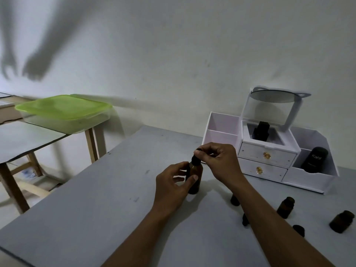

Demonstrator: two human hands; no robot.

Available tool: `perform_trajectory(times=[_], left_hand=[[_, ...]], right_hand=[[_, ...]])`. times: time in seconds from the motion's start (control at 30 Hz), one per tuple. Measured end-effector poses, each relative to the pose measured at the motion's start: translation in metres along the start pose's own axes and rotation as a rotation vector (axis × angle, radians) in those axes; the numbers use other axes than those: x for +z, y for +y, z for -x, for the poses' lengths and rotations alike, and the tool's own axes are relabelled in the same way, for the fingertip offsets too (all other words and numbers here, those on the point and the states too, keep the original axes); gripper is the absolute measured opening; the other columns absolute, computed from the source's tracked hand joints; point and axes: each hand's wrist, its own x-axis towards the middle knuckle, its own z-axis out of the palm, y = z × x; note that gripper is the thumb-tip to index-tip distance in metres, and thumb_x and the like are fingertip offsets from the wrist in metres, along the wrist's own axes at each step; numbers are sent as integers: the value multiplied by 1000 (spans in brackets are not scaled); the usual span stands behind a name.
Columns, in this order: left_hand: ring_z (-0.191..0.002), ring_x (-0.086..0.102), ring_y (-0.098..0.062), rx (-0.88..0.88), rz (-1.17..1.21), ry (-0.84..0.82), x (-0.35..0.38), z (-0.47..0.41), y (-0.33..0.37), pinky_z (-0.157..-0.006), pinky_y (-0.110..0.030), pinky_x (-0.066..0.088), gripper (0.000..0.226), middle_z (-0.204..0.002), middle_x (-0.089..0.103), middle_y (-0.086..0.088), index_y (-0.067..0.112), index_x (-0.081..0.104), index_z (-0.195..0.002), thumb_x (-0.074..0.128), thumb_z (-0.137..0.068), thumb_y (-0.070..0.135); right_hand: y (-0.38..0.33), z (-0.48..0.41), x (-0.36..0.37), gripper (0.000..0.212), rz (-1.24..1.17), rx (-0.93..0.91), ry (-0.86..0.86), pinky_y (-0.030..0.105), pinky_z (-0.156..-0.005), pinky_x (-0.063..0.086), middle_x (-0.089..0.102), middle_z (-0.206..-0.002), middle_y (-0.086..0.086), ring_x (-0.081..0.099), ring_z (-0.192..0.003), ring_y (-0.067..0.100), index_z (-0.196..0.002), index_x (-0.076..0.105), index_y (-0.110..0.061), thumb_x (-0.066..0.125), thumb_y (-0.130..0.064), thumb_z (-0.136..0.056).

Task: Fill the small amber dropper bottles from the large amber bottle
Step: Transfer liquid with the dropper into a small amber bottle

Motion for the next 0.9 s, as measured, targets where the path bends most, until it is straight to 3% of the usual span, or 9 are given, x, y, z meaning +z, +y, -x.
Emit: perform_trajectory(times=[0.13, 0.27, 0.43, 0.5, 0.6, 0.73, 0.9], left_hand=[[-94, 67, -10, -4, 11, 0, 0, 0, -1, -77, -14, 55, 47, -109, 66, 9, 19, 65, -120, 79, -76, 29], [-93, 67, -6, -4, 12, -1, 0, -1, -3, -76, -15, 55, 46, -109, 68, 10, 22, 66, -119, 80, -76, 30], [-93, 67, -7, -23, 32, 7, 0, 0, -3, -77, -20, 57, 49, -108, 69, 8, 20, 66, -120, 81, -74, 29], [-92, 66, -3, -36, 35, 22, -1, 1, -2, -74, -16, 55, 49, -107, 67, 10, 22, 66, -120, 81, -74, 30], [-90, 63, 2, -56, 13, 70, -3, 5, 2, -67, -9, 51, 46, -104, 63, 15, 24, 64, -120, 79, -76, 29], [-87, 64, -2, 35, -10, 163, -7, 16, 15, -69, -5, 49, 33, -102, 65, 11, 22, 67, -112, 74, -81, 18], [-84, 66, -2, 179, 32, 115, 4, 37, 35, -71, -12, 53, 22, -93, 69, 14, 20, 71, -102, 74, -81, 13]], right_hand=[[1, -1, 1, 4, 28, -32, 3, 25, -75, 60, 73, -78, -10, 70, -73, 3, -86, 80, -16, 77, -14, -85], [-1, -1, 0, 6, 18, -26, -17, 10, -70, 52, 73, -79, -12, 68, -74, -4, -88, 79, -18, 75, -14, -87], [-19, -7, -12, 6, -57, -18, 29, 7, -69, 51, 76, -81, -11, 71, -79, -1, -92, 78, -16, 75, -20, -88], [-30, -12, -21, 6, -75, -41, 61, 11, -72, 54, 76, -81, -11, 72, -78, -1, -93, 76, -18, 74, -20, -88], [-47, -20, -35, 6, -108, -68, 93, 28, -80, 61, 78, -82, -7, 74, -79, 4, -94, 76, -17, 74, -19, -88], [-64, -25, -56, 5, -153, -121, 153, 42, -82, 62, 78, -79, -7, 76, -80, 11, -92, 75, -21, 75, -19, -88], [-70, -16, -83, 7, -196, -138, 200, 36, -78, 63, 78, -80, -5, 76, -78, 14, -93, 75, -19, 73, -14, -89]])
